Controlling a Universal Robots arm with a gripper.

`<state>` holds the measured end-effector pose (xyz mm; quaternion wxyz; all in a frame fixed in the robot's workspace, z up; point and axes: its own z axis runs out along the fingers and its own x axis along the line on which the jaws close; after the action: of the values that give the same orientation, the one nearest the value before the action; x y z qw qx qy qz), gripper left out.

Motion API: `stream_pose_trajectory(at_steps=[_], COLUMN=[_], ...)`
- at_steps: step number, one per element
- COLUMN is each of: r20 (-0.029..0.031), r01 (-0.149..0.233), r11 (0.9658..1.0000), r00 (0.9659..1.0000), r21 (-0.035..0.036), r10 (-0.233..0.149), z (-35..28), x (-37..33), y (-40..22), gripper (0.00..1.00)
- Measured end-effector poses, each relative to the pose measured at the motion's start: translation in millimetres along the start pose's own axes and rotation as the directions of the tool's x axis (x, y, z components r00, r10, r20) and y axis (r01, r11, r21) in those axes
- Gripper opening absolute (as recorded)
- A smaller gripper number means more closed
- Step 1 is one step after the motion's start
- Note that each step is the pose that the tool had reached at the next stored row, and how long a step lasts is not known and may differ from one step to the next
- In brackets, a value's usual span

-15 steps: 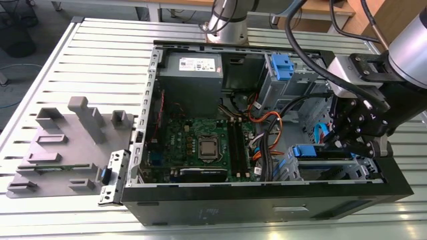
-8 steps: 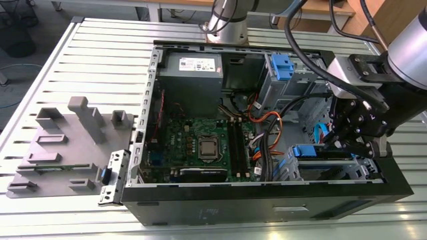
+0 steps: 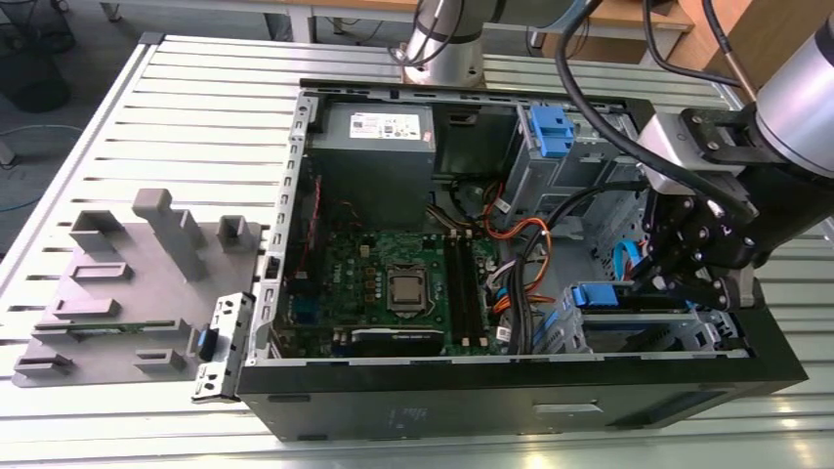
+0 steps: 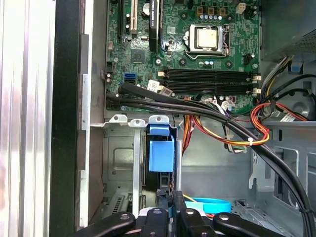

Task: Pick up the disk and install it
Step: 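Insert the first disk wire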

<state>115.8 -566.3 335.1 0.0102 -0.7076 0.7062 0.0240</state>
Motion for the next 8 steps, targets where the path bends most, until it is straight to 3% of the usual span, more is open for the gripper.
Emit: stream_pose_trajectory(at_steps=[8], r20=[-0.0003], r01=[0.0], r11=[1.0], r00=[1.0], r21=[0.0], r10=[0.0], z=[2.4], x=[0.1], y=[0.0], gripper=[0.16])
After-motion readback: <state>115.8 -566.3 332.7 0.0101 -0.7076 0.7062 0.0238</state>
